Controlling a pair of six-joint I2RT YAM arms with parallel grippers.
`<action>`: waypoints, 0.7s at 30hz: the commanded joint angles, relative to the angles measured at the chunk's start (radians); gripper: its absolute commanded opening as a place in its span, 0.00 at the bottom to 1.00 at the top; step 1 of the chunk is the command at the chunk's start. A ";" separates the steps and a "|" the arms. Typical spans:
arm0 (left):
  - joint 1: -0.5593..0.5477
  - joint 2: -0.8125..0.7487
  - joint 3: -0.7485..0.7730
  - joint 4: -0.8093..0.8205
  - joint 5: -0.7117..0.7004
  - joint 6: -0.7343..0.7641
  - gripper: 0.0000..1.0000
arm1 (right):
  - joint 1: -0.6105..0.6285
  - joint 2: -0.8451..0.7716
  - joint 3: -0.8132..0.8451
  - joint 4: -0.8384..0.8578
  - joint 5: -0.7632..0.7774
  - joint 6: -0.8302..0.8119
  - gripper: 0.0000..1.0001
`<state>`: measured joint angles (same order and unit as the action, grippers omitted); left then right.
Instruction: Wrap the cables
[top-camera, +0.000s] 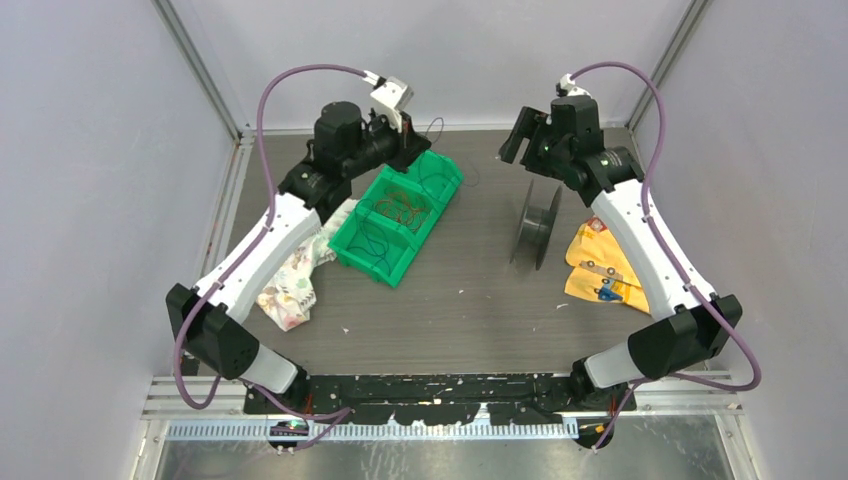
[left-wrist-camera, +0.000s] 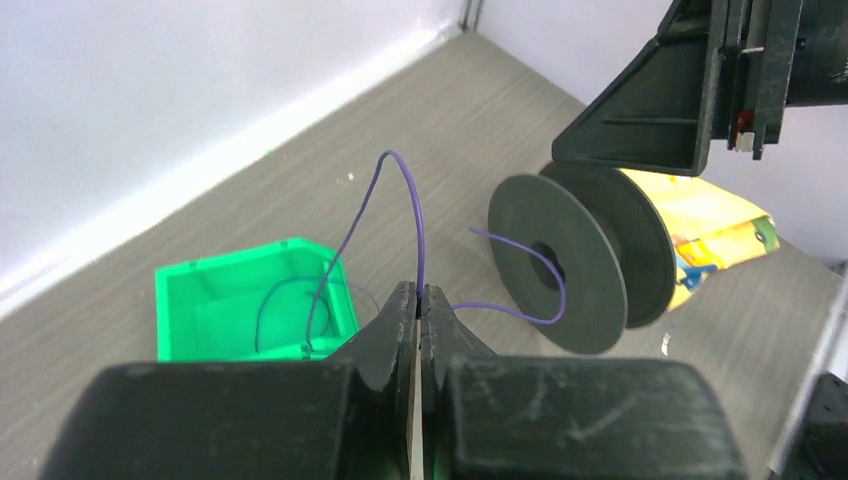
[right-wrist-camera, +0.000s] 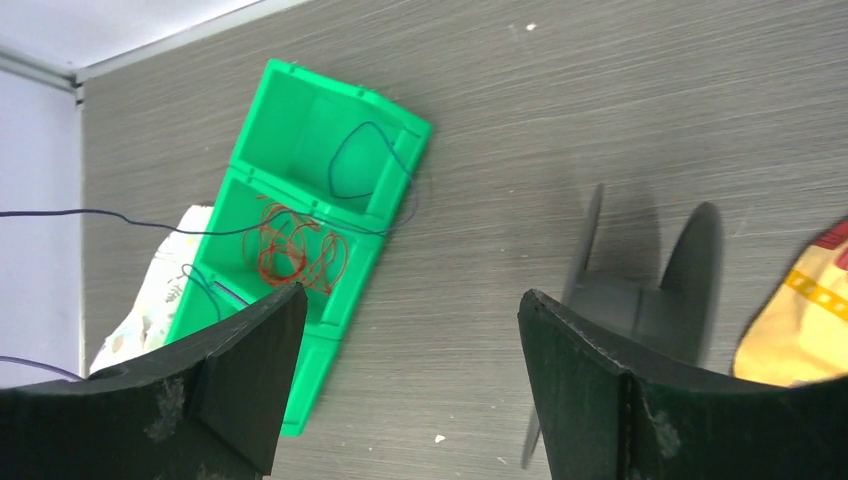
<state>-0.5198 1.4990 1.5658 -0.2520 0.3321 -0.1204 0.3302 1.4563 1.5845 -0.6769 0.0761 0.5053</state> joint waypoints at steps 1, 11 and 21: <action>-0.073 -0.058 -0.112 0.389 -0.151 0.080 0.00 | -0.021 -0.067 0.023 -0.038 0.064 -0.044 0.82; -0.293 -0.014 -0.164 0.507 -0.419 0.335 0.00 | -0.089 -0.127 -0.047 -0.076 0.125 -0.042 0.82; -0.441 0.082 -0.180 0.619 -0.556 0.441 0.01 | -0.141 -0.157 -0.092 -0.109 0.123 -0.042 0.82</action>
<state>-0.9070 1.5421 1.3964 0.2371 -0.1177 0.2356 0.2066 1.3457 1.5082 -0.7799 0.1917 0.4713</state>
